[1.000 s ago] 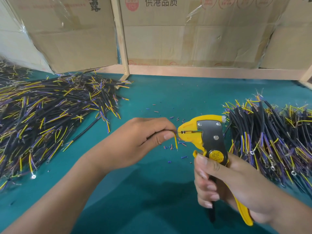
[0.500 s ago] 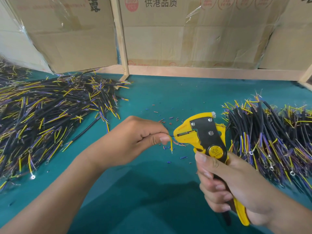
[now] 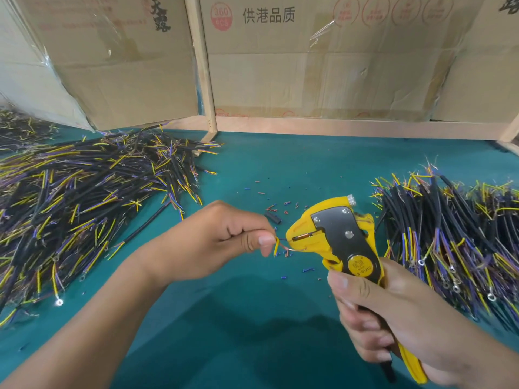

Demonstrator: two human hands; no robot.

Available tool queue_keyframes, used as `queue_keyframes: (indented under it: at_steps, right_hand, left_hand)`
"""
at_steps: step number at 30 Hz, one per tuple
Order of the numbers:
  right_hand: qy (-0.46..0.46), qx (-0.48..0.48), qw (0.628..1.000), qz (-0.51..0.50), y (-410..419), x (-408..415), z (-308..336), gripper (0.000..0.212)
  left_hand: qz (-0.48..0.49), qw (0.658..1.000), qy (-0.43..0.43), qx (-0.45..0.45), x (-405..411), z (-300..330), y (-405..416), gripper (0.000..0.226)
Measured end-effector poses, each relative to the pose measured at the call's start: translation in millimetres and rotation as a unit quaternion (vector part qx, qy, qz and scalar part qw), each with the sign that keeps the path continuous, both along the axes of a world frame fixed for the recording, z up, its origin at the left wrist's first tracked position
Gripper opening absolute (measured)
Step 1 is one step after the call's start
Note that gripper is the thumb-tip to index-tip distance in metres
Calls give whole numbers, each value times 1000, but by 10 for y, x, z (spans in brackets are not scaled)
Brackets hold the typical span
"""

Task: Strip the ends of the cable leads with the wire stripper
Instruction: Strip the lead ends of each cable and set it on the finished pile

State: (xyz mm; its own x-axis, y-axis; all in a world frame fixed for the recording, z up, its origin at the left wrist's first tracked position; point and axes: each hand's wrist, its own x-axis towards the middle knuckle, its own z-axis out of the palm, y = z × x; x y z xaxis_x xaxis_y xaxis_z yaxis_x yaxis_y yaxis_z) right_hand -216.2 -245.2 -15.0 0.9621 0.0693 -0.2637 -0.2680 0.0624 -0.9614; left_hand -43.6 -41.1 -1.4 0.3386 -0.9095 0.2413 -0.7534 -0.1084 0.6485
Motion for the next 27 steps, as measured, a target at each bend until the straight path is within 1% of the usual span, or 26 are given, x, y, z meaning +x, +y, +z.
queue_keyframes:
  at_steps: [5, 9, 14, 21, 22, 23, 24, 25, 26, 27]
  right_hand:
    - [3, -5, 1000, 0, -3, -3, 7, 62]
    - [3, -3, 1000, -2, -19, -5, -3, 63]
    - [9, -17, 1000, 19, -58, 12, 11, 58]
    - [-2, 10, 999, 40, -64, 19, 11, 53]
    - [-11, 36, 999, 21, -115, 18, 34, 50]
    - [-25, 72, 997, -20, -195, 22, 78, 50]
    - [-49, 100, 992, -67, -295, 41, 150, 52]
    - [-74, 113, 985, -104, -383, 52, 213, 55]
    - [-92, 117, 981, -123, -444, 52, 246, 58]
    - [-100, 128, 979, -125, -477, 53, 228, 56]
  left_hand:
    - [1, 1000, 3, 7, 19, -1, 18, 42]
    - [-2, 1000, -17, 7, 23, 2, 10, 39]
    - [-10, 999, -32, 19, 43, 14, 30, 39]
    - [-27, 999, 30, 25, 96, -45, 60, 38]
    - [-9, 999, 34, 28, 161, -47, 130, 39]
    - [24, 999, 35, 25, 267, -31, 241, 41]
    - [83, 996, 43, -1, 389, -15, 380, 43]
    - [143, 986, 71, -44, 480, 2, 510, 45]
    - [178, 976, 96, -85, 535, 13, 576, 45]
    - [180, 973, 104, -104, 531, 19, 550, 42]
